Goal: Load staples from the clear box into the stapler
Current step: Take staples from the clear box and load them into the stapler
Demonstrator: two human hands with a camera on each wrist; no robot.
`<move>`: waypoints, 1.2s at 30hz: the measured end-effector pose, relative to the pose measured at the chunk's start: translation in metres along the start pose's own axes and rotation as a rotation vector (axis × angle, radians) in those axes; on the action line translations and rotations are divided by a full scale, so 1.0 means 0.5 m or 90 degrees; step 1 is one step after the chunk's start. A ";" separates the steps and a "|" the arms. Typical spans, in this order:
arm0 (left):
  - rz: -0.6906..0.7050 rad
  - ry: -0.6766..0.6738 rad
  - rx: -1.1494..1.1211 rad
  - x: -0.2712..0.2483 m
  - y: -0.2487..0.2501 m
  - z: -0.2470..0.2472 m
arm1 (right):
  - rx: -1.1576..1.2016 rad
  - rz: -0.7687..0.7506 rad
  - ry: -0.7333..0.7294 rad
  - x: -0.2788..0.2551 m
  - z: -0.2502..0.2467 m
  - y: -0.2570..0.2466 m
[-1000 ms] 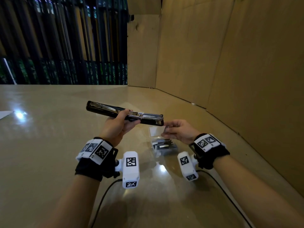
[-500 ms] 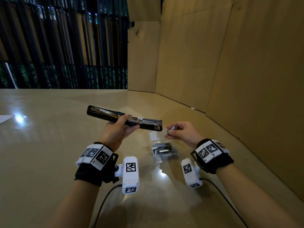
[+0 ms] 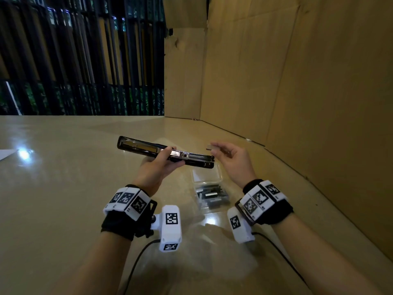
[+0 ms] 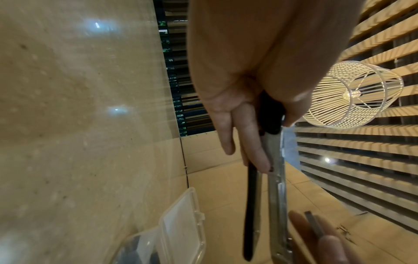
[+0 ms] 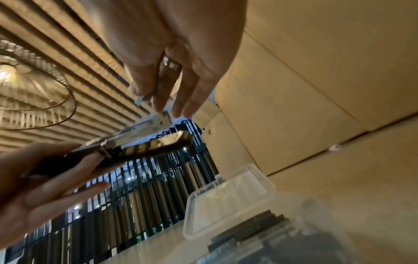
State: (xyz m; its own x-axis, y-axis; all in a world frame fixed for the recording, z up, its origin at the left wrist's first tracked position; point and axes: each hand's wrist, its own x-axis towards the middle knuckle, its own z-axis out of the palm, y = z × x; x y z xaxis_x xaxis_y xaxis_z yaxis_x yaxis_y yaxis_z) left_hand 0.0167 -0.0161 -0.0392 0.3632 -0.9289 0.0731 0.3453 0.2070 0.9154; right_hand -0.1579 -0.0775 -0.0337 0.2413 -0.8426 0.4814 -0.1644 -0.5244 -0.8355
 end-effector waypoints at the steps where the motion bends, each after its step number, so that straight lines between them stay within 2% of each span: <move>1: 0.008 -0.009 -0.009 -0.003 0.001 0.001 | -0.017 -0.012 -0.011 -0.004 0.005 -0.004; 8: 0.100 -0.059 -0.044 -0.017 0.024 0.013 | -0.070 -0.122 -0.037 -0.017 0.014 -0.012; 11: 0.115 -0.073 -0.069 -0.021 0.030 0.013 | -0.076 -0.191 -0.025 -0.014 0.012 -0.015; 15: 0.129 -0.082 -0.084 -0.024 0.032 0.012 | -0.076 -0.228 -0.020 -0.014 0.013 -0.018; 21: 0.110 -0.071 -0.076 -0.030 0.030 0.019 | -0.083 -0.220 0.017 -0.016 0.026 -0.014; 29: 0.082 -0.036 -0.056 -0.031 0.035 0.024 | -0.042 -0.168 0.019 -0.015 0.036 -0.010; 36: 0.080 -0.040 -0.095 -0.027 0.033 0.023 | -0.046 -0.176 0.059 -0.018 0.049 -0.009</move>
State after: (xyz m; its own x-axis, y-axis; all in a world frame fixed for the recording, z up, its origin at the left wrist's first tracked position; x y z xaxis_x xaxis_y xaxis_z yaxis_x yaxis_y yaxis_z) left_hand 0.0074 -0.0036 -0.0207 0.3583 -0.9093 0.2115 0.4273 0.3612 0.8288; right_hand -0.1357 -0.0643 -0.0408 0.1987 -0.6722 0.7132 -0.1736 -0.7404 -0.6494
